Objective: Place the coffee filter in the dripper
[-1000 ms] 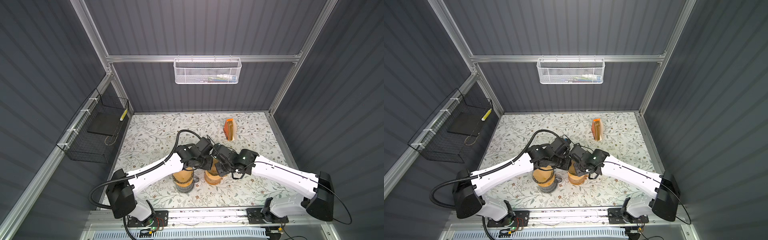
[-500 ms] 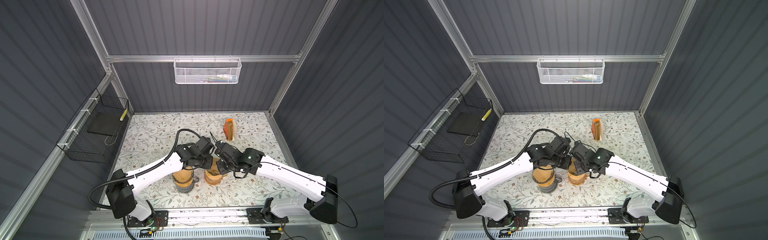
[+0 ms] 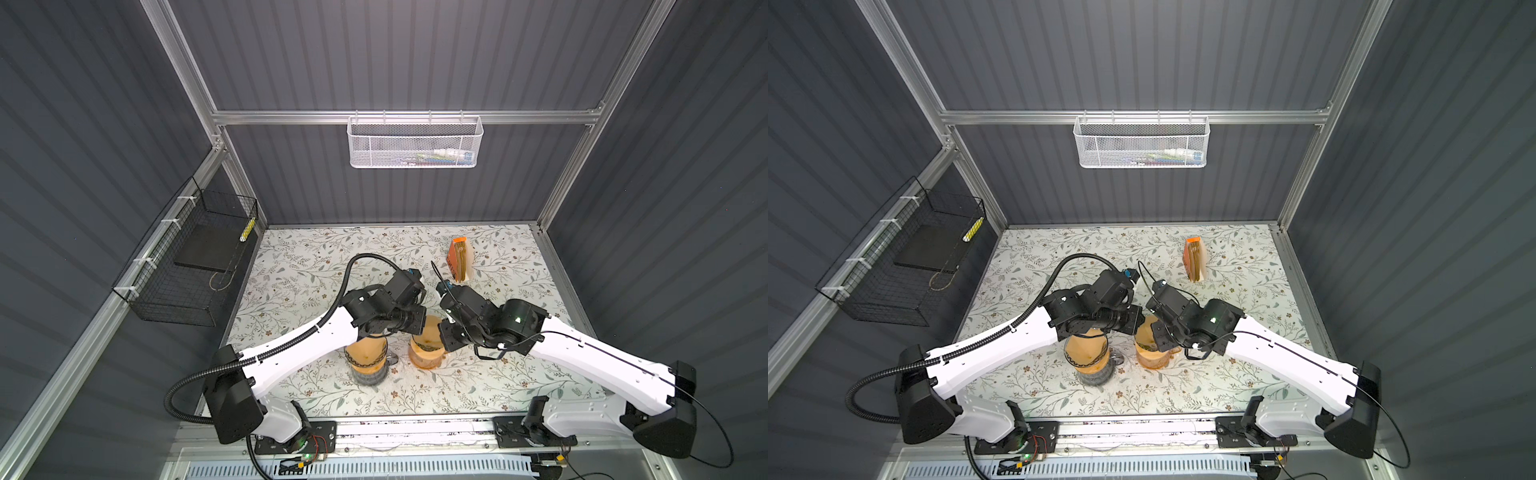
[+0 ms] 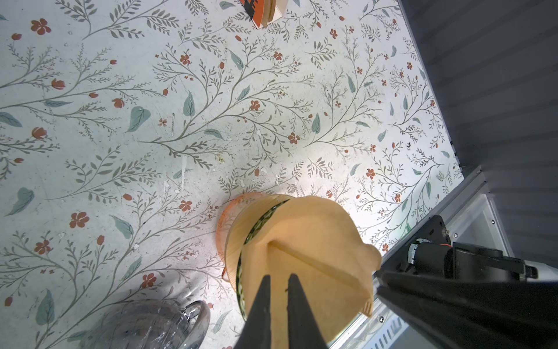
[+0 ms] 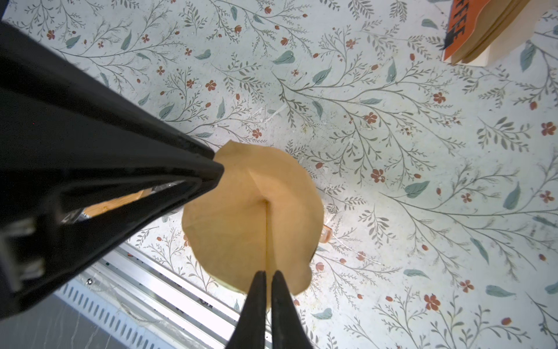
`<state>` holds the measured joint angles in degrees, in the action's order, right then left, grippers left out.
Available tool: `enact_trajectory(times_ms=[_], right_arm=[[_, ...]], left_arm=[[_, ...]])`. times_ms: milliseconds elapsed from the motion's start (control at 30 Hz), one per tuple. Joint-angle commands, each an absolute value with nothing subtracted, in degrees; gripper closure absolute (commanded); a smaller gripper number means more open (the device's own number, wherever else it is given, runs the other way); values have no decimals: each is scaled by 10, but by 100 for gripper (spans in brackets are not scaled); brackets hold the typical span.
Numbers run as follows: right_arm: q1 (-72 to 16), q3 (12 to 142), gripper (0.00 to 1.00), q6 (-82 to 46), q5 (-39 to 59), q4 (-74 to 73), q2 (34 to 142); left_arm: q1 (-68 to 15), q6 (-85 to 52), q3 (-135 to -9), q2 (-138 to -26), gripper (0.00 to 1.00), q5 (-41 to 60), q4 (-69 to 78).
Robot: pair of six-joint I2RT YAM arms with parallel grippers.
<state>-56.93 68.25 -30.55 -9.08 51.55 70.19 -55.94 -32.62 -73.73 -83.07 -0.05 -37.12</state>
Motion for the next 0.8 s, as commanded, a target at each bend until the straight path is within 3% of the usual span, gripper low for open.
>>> enact_trajectory(times_ms=[0, 767], right_arm=[[-579, 671, 90, -322, -72, 521, 698], [-592, 657, 90, -324, -78, 511, 732]], left_arm=[[-562, -326, -726, -819, 86, -5, -372], [-562, -328, -715, -828, 86, -4, -375]])
